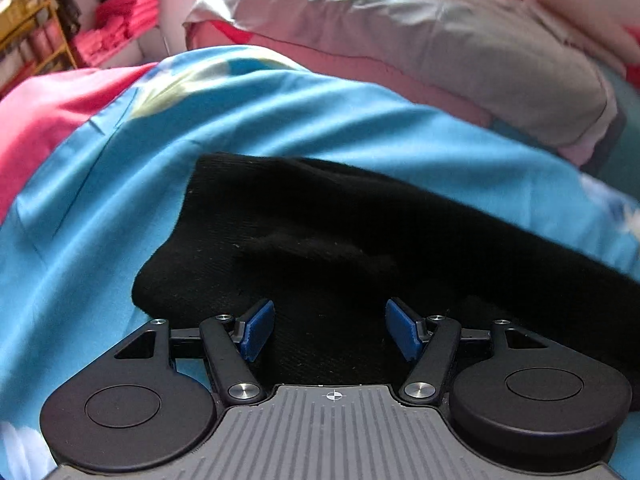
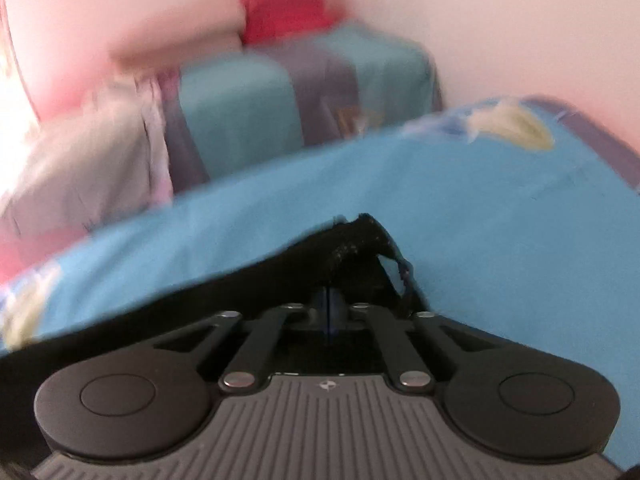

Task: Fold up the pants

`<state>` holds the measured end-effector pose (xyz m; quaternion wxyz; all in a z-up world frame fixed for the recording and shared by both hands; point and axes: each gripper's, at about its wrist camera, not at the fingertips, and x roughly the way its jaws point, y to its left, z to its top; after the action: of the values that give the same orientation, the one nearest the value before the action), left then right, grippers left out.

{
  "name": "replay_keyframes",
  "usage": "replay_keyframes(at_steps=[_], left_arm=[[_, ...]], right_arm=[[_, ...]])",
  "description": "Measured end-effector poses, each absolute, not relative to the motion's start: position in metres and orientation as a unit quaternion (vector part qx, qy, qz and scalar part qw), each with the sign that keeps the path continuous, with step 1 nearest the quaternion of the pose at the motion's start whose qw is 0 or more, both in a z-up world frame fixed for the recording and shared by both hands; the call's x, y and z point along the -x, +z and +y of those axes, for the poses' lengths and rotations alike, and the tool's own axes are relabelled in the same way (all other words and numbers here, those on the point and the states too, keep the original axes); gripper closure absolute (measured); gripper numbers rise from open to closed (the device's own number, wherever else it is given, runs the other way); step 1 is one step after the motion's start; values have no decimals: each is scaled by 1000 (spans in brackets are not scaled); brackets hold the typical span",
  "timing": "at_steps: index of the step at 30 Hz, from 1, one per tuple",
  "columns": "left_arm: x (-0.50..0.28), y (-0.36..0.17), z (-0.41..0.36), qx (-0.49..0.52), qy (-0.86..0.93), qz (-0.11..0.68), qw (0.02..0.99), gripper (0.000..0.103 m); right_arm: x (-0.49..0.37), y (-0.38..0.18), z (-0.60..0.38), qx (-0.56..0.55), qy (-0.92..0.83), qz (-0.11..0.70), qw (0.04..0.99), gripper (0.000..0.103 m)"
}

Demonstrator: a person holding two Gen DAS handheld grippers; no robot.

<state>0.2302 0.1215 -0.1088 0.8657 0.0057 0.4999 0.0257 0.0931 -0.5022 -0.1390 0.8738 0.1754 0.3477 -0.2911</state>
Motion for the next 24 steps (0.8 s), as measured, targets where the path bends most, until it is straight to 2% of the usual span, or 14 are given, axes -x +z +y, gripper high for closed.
replay_keyframes(at_steps=[6,7,9,10,12,13,14,15,19,24], left_arm=[[-235,-118,118,-34,28,496,867,0],[-234,-118,119,-33,26,494,868,0],[-232,-117,121,-23,23,491,871,0],[-232,-117,122,-20,22,489,872,0],[-230,-116,125,-11,20,487,873,0],[-228,-114,126,-7,18,485,874,0],[-225,-112,127,-5,16,481,877,0],[-222,-110,128,-5,13,476,879,0],[-209,-104,138,7,18,463,886,0],[-192,-100,158,26,30,461,887,0]], right_arm=[[-91,-122,-525,-202,-310,317,873,100],[-85,-117,-515,-173,-318,313,878,94],[-71,-112,-495,-141,-324,314,881,56],[-68,-113,-490,-144,-318,325,879,25],[-69,-113,-468,-132,-300,352,877,39],[-71,-108,-451,-106,-294,344,885,42],[-71,-101,-429,-75,-275,330,900,34],[-76,-93,-403,-48,-236,314,918,31],[-113,-71,-294,23,-5,285,958,29],[-176,-70,-165,62,241,301,921,29]])
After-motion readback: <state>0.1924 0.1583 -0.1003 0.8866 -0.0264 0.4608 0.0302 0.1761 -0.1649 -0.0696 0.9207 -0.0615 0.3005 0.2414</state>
